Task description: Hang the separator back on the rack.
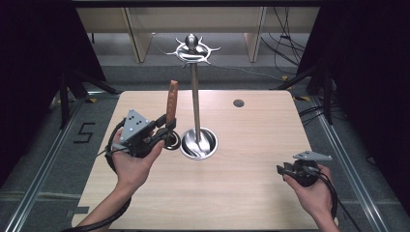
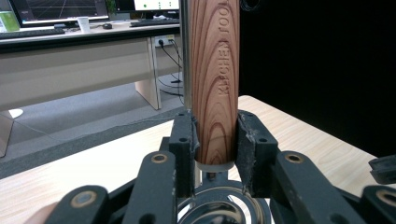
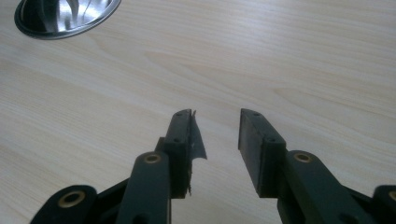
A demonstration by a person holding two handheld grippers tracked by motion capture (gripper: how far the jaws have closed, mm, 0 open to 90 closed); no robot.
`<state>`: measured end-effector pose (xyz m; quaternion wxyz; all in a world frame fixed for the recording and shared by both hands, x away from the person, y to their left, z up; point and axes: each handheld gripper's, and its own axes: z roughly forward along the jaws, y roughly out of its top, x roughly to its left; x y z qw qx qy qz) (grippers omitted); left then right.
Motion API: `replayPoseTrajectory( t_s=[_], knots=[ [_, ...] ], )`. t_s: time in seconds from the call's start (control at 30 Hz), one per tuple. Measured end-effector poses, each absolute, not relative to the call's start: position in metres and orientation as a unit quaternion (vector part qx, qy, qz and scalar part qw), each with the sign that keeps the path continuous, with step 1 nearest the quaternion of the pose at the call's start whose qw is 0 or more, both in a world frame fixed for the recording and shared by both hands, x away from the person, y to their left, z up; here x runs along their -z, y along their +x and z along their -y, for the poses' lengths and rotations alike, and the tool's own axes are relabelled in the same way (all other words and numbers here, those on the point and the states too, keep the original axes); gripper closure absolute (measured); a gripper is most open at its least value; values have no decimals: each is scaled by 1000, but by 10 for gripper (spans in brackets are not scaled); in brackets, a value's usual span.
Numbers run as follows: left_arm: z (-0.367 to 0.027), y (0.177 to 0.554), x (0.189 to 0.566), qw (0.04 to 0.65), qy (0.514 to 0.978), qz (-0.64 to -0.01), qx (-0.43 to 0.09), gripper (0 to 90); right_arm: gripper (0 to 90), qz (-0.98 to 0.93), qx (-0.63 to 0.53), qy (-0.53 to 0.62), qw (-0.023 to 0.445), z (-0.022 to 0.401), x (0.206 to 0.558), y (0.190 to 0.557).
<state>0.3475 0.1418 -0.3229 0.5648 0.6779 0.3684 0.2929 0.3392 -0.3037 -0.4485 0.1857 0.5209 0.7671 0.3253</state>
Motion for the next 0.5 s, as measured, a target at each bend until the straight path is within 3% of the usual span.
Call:
replayPoseTrajectory(
  t_s=[0.5],
  knots=[
    [-134, 353, 321, 572, 674, -366, -292, 693, 660, -753, -333, 536, 183, 301, 449, 339]
  ],
)
